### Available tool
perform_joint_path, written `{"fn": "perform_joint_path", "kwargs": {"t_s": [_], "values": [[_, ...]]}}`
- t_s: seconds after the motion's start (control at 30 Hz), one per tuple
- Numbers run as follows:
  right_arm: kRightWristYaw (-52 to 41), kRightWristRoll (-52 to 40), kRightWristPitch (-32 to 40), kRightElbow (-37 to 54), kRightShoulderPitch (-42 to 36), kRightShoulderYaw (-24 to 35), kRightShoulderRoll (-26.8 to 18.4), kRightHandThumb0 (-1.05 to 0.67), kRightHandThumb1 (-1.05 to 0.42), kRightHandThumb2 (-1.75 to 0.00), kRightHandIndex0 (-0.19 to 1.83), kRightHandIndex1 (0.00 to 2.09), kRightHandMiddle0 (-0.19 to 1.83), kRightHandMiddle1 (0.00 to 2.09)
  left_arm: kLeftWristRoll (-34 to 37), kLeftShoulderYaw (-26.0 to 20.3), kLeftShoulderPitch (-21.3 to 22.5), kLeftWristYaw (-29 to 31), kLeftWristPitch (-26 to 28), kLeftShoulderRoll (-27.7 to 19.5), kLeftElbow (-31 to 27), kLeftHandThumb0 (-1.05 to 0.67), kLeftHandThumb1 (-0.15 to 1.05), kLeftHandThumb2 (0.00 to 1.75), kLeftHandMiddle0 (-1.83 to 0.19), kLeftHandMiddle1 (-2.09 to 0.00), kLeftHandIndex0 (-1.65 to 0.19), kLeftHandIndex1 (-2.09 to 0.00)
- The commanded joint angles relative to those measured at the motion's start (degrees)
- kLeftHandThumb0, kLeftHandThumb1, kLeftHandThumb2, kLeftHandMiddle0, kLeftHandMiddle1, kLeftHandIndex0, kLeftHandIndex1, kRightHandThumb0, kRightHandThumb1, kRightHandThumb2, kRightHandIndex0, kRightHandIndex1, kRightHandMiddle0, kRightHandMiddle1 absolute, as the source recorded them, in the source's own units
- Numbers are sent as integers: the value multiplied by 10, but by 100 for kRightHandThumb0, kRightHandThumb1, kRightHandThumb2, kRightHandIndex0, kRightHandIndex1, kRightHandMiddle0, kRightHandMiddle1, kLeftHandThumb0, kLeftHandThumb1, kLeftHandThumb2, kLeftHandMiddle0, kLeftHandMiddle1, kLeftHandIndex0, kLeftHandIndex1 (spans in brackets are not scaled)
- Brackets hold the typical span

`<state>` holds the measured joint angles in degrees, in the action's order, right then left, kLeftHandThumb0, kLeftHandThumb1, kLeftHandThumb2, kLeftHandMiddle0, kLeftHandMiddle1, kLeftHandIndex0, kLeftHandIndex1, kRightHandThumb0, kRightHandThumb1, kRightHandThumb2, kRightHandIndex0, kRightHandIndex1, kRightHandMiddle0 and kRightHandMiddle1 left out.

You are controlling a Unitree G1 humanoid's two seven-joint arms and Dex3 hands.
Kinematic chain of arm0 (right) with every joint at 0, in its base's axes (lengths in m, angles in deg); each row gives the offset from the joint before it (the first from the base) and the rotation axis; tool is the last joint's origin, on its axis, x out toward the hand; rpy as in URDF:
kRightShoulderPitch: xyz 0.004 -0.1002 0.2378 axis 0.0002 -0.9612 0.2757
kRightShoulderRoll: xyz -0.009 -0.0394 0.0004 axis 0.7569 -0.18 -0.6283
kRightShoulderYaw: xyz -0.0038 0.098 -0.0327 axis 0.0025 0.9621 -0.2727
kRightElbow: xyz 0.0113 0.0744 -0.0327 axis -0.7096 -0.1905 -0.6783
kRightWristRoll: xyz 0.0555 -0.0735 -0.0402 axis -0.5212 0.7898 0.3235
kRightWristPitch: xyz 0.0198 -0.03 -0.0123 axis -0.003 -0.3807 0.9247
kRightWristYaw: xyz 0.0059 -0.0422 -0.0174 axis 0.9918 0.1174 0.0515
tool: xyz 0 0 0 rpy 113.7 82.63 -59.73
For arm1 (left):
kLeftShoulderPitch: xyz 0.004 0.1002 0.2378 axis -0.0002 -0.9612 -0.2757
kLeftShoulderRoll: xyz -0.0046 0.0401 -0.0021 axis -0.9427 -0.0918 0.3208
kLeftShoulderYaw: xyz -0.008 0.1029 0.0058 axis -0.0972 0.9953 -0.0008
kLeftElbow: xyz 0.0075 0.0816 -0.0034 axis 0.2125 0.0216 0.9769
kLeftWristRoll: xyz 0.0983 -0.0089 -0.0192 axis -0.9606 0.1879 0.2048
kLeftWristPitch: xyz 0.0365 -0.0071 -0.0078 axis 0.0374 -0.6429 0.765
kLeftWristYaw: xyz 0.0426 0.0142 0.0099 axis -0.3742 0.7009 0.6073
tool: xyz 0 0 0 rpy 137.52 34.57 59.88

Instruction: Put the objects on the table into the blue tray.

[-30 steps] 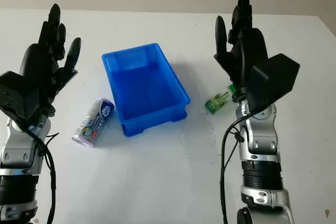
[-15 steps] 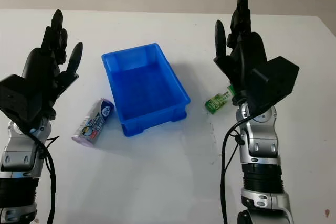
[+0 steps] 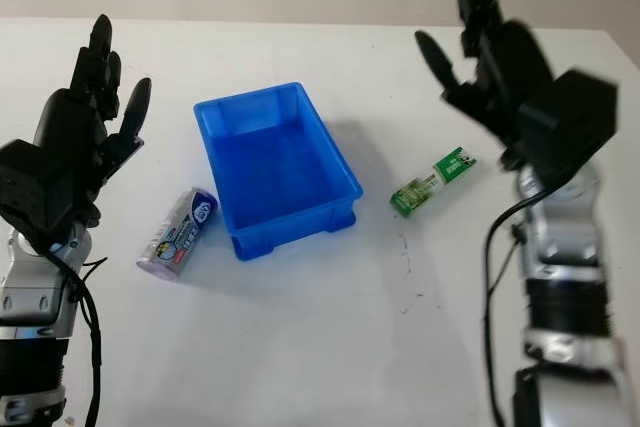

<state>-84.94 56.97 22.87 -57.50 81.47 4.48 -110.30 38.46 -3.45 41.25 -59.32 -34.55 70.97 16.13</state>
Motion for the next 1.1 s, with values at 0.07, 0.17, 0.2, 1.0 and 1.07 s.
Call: {"fn": "perform_joint_path", "kwargs": {"t_s": [0.07,0.17,0.2,1.0,1.07], "values": [[-50,79,-18,-86,83,-56,-86,-86,-84,-3,-2,10,2,12,3,-1,7,6,-11,-5,6,-62,105,50,7,-5,7,-5],[-59,147,-44,-117,112,-101,-117,-84,-79,-3,6,13,8,13,7,-3,8,5,-6,-3,8,-62,105,49,7,-5,7,-6],[-61,168,-64,-134,120,-117,-126,-83,-78,-3,7,13,9,13,6,-2,8,5,-5,-4,8,-62,105,49,7,-5,7,-5],[-21,457,-253,-275,169,-327,-153,-50,-80,-6,29,12,29,8,-4,0,12,5,-9,-12,14,-62,105,51,6,-5,6,-6],[-22,439,-259,-268,153,-319,-154,-45,-81,-6,29,11,32,8,-3,-1,12,5,-9,-11,14,-62,105,51,6,-5,6,-6]]}}
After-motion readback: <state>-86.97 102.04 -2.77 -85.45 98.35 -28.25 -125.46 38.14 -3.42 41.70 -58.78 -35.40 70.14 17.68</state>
